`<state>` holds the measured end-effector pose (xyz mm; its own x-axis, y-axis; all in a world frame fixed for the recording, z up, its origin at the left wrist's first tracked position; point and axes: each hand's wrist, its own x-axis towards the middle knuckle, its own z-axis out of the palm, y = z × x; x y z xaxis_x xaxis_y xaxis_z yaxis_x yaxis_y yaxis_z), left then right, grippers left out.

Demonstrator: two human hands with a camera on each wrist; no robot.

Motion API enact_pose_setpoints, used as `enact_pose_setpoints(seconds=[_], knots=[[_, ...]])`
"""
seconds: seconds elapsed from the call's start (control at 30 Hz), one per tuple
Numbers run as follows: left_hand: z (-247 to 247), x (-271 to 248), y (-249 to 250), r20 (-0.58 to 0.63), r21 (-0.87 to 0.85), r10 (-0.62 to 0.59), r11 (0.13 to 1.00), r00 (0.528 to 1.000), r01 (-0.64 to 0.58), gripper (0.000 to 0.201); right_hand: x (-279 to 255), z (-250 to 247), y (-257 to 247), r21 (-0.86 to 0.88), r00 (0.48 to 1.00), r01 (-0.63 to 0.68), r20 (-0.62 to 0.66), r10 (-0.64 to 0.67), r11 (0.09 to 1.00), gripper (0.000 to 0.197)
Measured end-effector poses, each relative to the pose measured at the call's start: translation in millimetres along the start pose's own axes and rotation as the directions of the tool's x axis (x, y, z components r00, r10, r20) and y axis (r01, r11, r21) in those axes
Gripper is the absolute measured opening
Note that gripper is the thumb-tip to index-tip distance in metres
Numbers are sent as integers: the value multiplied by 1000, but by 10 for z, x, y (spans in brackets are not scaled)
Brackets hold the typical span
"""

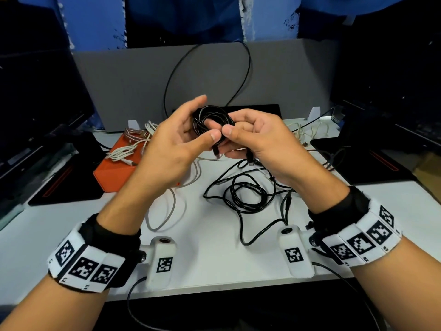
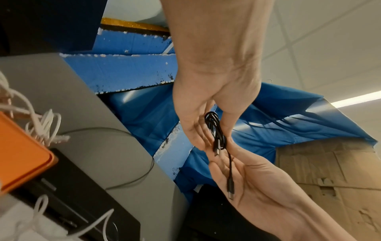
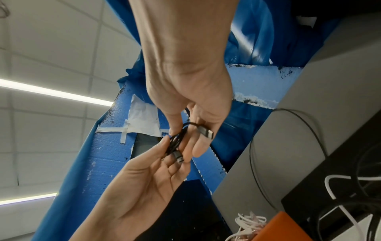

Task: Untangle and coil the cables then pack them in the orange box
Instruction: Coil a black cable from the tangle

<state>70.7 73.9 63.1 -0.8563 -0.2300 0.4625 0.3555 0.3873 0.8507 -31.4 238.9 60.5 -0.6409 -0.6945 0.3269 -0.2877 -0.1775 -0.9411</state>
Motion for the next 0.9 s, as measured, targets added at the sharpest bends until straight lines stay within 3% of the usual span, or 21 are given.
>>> enact_pose_setpoints(seconds=[0.1, 0.2, 0.37, 0.57, 0.63, 0.7, 0.8, 0.9], knots=[[24, 16, -12, -36, -79, -56, 995, 998, 53, 51, 5, 54, 26, 13, 997, 30, -68, -29, 999, 20], [-1, 28, -63, 19, -26, -74, 997, 997, 75, 27, 8, 92, 68, -92, 987, 84, -132, -96, 992, 23], [29, 22, -94, 56, 70, -26, 997, 998, 22, 26, 6, 132, 111, -172, 971, 121, -185, -153, 978, 27], [-75, 26, -58, 216, 11, -9, 1000, 976, 7, 33, 42, 114, 93, 160, 987, 36, -159, -10, 986, 16], [-85, 30, -32, 188, 21, -11, 1000, 982, 7, 29, 45, 113, 72, 323, 986, -32, -143, 82, 946, 12], [-57, 31, -20, 83, 48, -19, 999, 996, 15, 20, 40, 144, 54, 474, 978, -59, -151, 147, 879, 11], [-10, 16, -25, 15, 181, 20, 983, 1000, -22, 16, 44, 193, 61, 603, 953, -16, -231, 194, 798, 11], [14, -13, -75, 99, 375, 39, 924, 994, -73, 16, 44, 211, 88, 596, 931, 12, -300, 208, 803, 10]])
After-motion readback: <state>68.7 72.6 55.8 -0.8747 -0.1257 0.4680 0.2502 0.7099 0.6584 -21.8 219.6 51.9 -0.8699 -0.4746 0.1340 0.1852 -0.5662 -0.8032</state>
